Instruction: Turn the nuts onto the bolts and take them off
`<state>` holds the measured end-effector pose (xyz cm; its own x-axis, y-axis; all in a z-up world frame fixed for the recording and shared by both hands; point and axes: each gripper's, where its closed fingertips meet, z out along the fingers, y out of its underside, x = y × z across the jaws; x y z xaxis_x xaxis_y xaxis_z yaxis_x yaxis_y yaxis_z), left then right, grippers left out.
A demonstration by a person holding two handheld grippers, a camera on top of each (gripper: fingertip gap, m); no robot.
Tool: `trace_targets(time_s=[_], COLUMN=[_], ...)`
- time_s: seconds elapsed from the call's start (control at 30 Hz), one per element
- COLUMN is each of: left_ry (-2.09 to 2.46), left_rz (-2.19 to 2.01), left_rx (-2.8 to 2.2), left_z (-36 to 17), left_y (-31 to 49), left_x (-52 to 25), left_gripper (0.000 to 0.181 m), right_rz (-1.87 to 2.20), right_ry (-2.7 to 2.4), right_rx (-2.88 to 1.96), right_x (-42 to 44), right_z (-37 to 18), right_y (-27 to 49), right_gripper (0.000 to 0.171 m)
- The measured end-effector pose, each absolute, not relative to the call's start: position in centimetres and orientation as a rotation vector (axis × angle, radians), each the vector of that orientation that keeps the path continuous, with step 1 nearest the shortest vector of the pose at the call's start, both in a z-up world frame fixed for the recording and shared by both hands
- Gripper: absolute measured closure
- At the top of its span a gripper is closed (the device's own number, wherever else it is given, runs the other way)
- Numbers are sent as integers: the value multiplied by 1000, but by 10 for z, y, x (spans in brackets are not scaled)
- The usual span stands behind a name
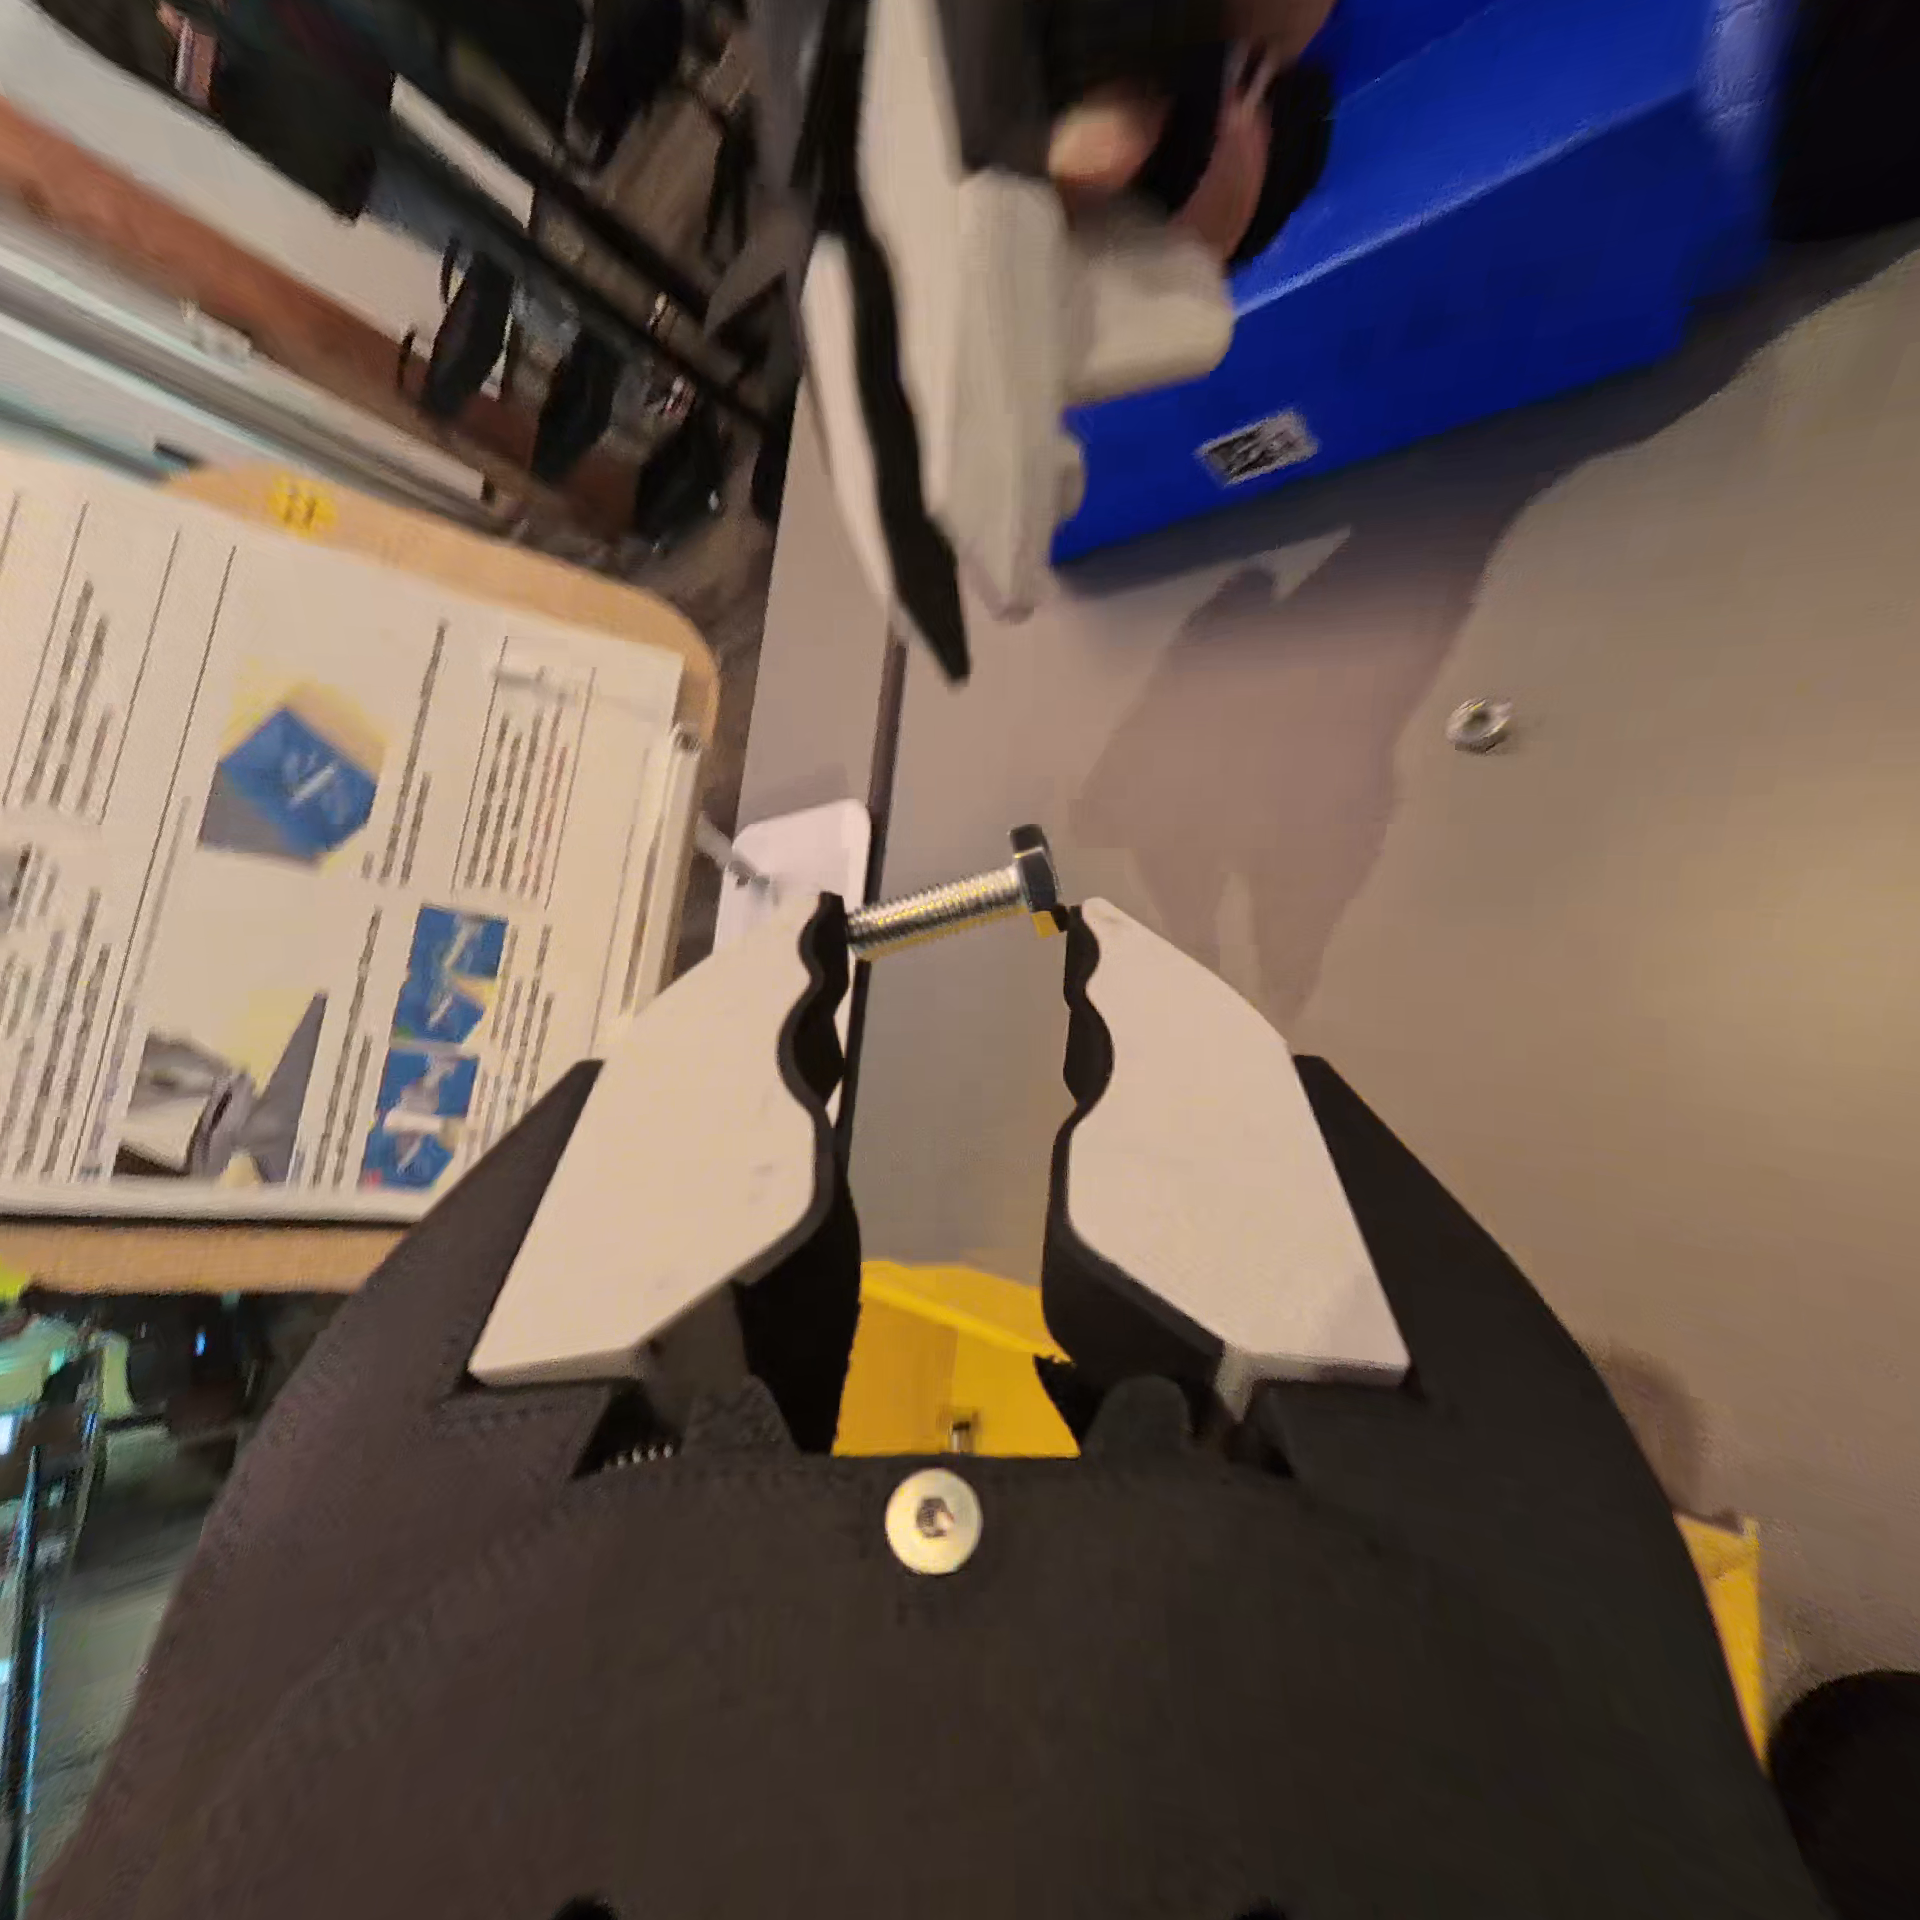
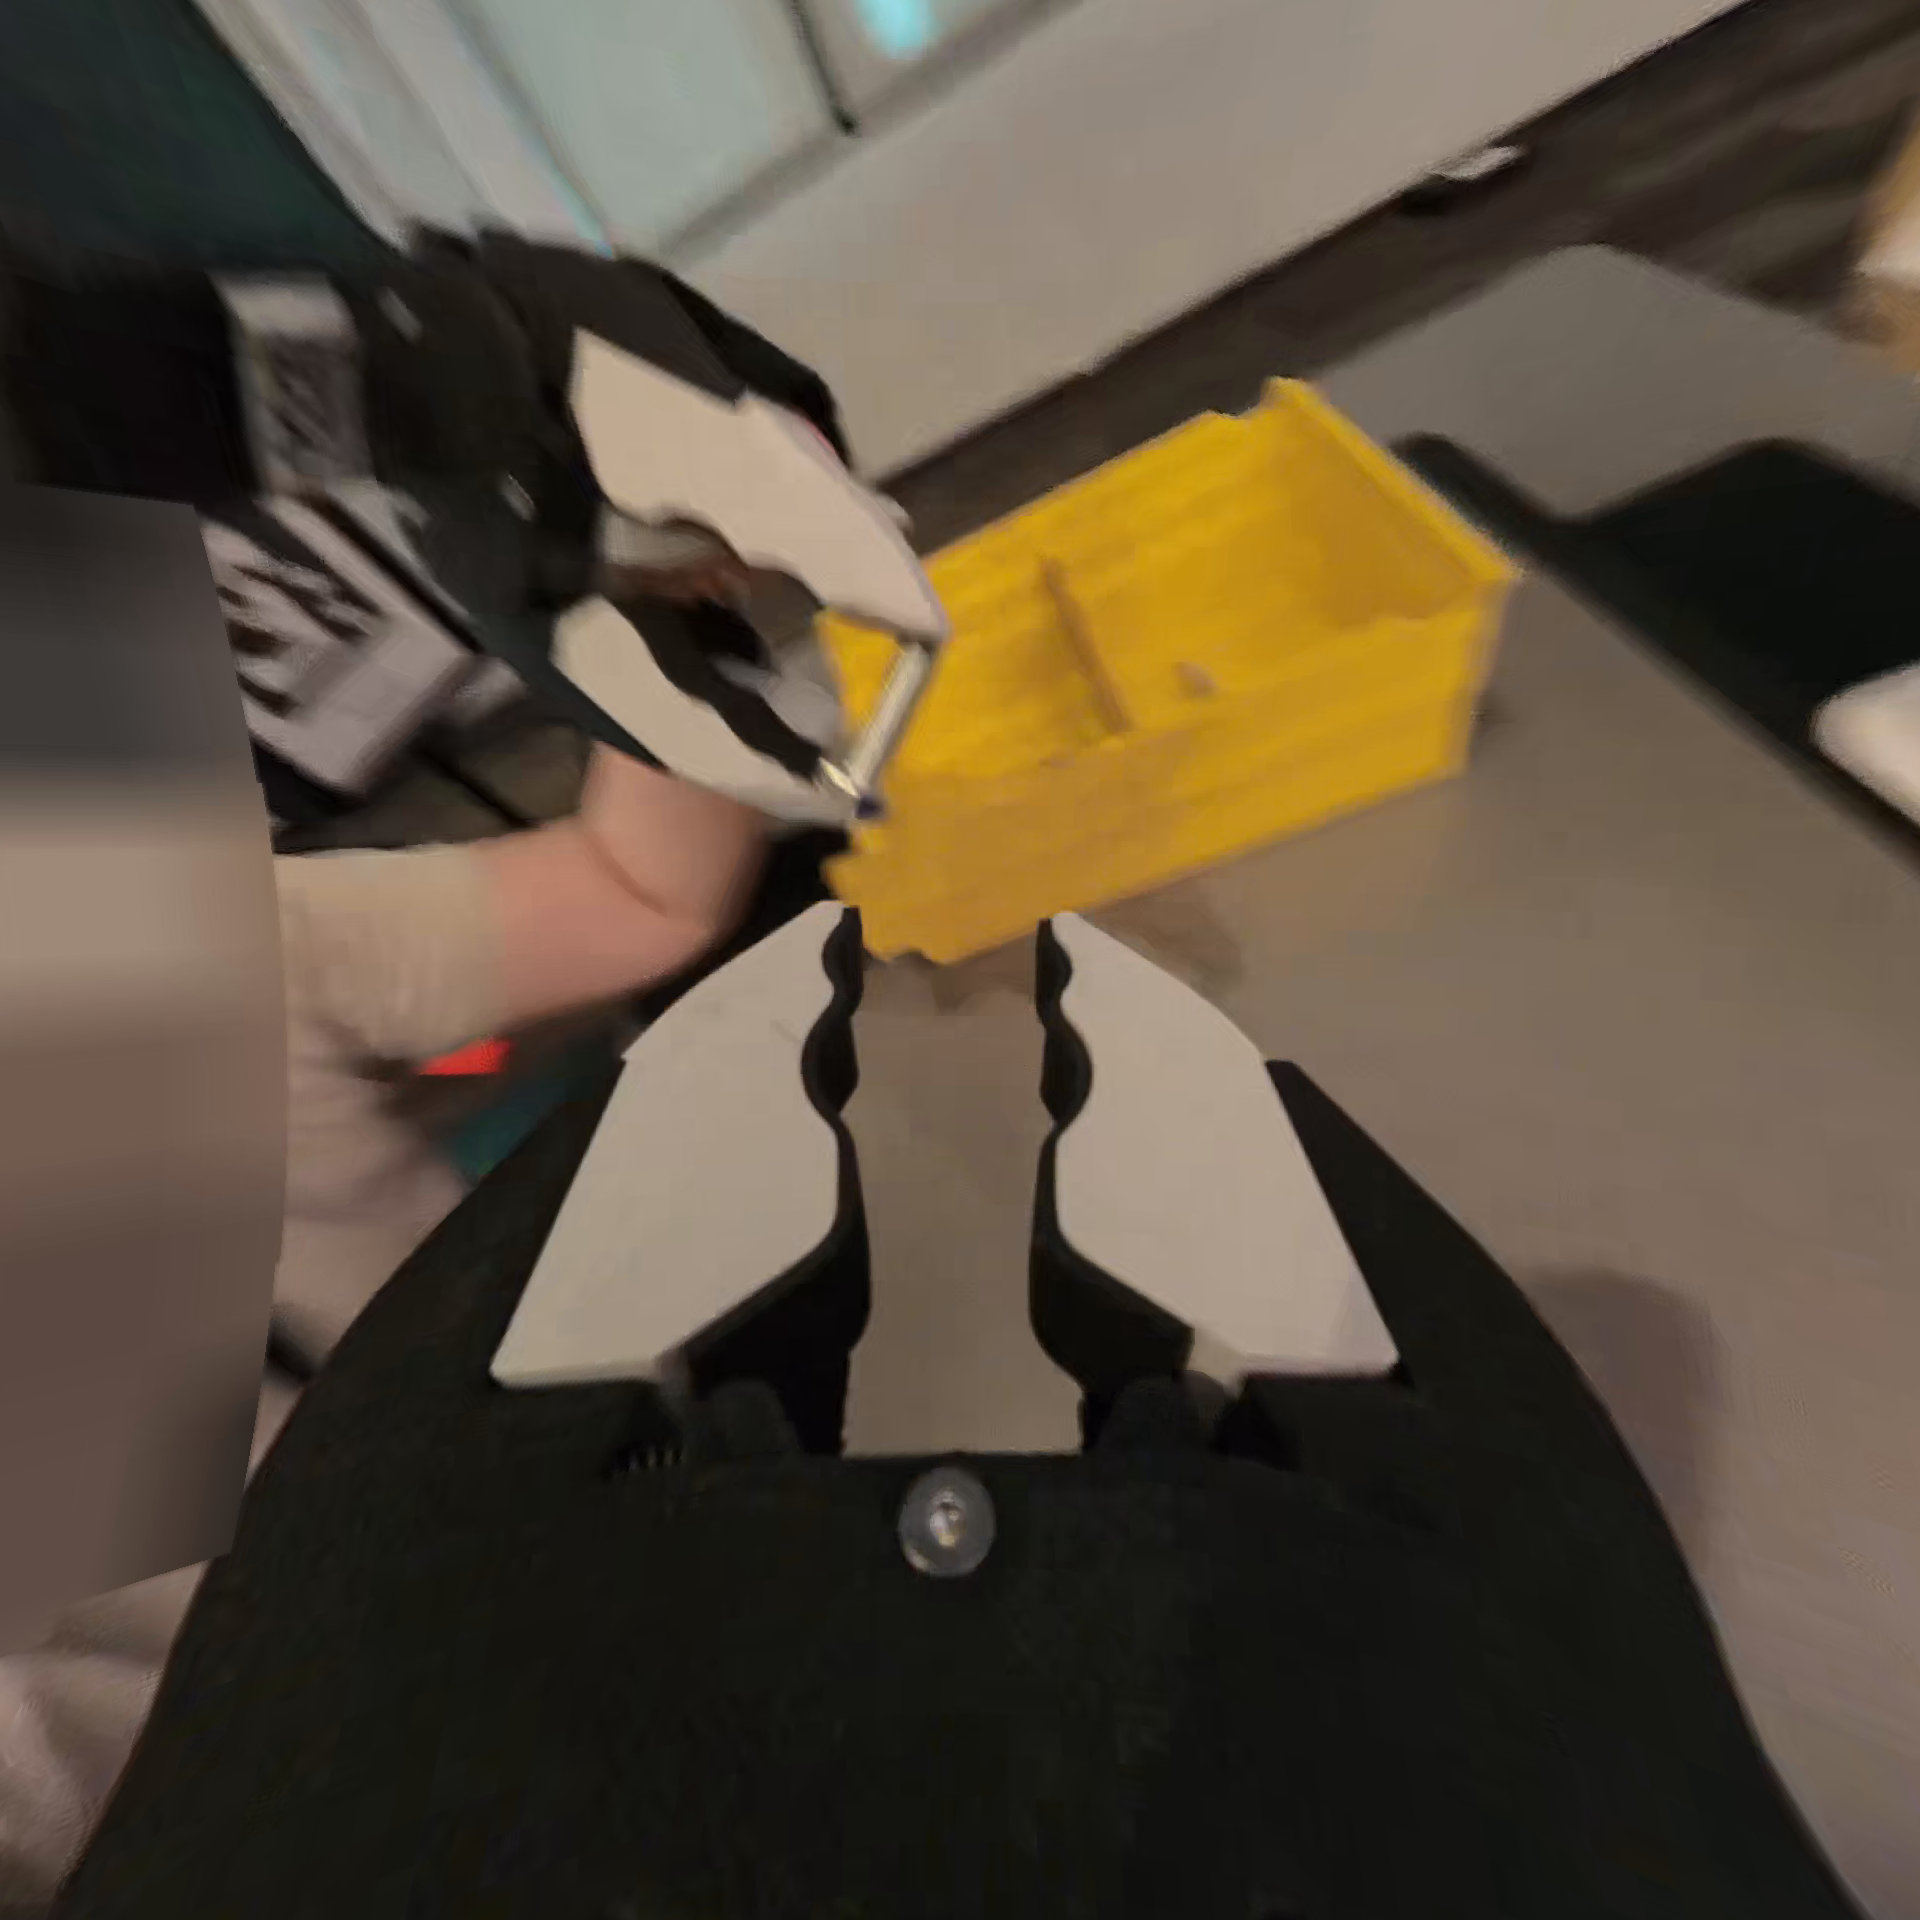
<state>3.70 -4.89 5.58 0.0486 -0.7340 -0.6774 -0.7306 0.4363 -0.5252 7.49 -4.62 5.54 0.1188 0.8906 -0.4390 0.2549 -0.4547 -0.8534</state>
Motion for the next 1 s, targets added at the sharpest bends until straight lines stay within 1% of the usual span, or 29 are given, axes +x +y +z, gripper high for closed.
trace_targets(time_s=[0.03,0.1,0.23,0.33,0.4,0.5,0.53,0.63,0.73,0.8,0.93,1.0], left_ry=[1702,1739,1770,1787,1743,1611,1564,1404,1248,1168,1195,1201], left_rz=[-18,-16,-20,-59,-96,-296,-413,-781,-1125,-1194,-1285,-1324], left_rx=[-1270,-1245,-1223,-1225,-1234,-1278,-1326,-1470,-1483,-1490,-1472,-1458], left_z=[53,49,41,37,39,53,59,75,93,94,87,87], left_y=[-57,-65,-71,-72,-69,-67,-68,-69,-70,-62,-70,-74], left_x=[44,53,61,64,65,63,62,61,66,70,83,87], left_gripper=[142,141,141,141,142,141,135,126,138,141,144,159], right_rz=[1490,1655,1810,1865,1872,1839,1820,1647,1475,1470,1459,1467], right_ry=[-1101,-1095,-1047,-1032,-1018,-996,-987,-1013,-1058,-1056,-1064,-1075], right_rx=[-1781,-1777,-1791,-1790,-1758,-1663,-1606,-1441,-1339,-1286,-1297,-1294], right_x=[68,58,46,44,45,52,56,66,68,67,62,60], right_z=[59,58,52,48,51,64,73,93,102,110,108,106], right_y=[-54,-64,-67,-65,-62,-55,-53,-49,-53,-58,-61,-63], right_gripper=[138,138,140,157,161,161,161,161,161,161,161,161])
